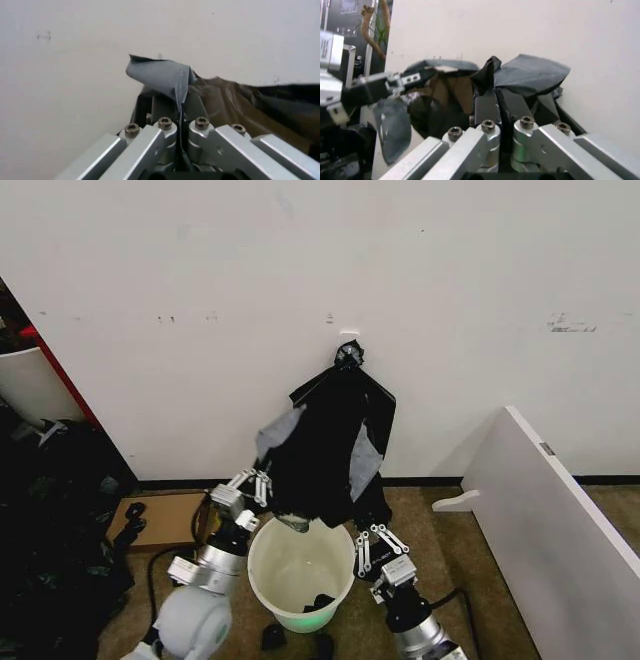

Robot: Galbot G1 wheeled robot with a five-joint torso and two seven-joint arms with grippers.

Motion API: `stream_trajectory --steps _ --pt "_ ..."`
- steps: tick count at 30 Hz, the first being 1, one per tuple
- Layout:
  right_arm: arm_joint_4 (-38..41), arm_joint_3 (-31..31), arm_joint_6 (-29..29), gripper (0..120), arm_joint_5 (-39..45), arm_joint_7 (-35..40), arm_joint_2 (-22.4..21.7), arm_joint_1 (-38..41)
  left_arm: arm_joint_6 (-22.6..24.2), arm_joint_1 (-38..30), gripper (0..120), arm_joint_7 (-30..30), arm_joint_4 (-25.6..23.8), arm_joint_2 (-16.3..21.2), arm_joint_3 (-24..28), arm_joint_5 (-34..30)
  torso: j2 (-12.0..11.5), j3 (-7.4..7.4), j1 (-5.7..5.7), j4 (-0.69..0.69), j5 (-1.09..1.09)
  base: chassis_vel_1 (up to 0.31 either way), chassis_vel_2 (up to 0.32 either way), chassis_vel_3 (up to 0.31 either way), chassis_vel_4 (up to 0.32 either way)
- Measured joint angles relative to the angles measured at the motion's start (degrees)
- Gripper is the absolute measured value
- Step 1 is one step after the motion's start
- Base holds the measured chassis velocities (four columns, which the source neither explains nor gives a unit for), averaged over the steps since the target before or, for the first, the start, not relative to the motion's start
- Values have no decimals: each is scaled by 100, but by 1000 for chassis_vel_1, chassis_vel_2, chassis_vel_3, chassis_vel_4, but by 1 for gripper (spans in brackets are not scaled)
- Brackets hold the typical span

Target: Place the garbage bag over the trash bin.

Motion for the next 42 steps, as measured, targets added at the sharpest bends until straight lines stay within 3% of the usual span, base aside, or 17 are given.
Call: stream_trajectory --steps 7,16,27,38,42 --pt "96 22 6 0 11 -14 -14 -119 74 137 0 -15 2 -105 37 -133 0 0 0 0 -1 0 0 0 0" --pt "12 -557 -177 0 340 46 -162 -338 563 443 0 -330 -348 -7 45 -88 0 0 1 0 0 0 0 0 0" --pt "-285 -999 -565 0 891 82 -170 -149 631 772 0 -431 -254 -63 231 297 0 0 1 2 -10 0 0 0 0" --pt "-368 -1027 -724 0 1125 96 -91 -86 682 842 0 -719 -275 20 139 740 0 1 1 1 -9 0 0 0 0" --pt "-333 -1075 -727 0 1068 -157 -175 -18 682 775 0 -748 -434 138 91 659 0 1 1 0 9 0 0 0 0"
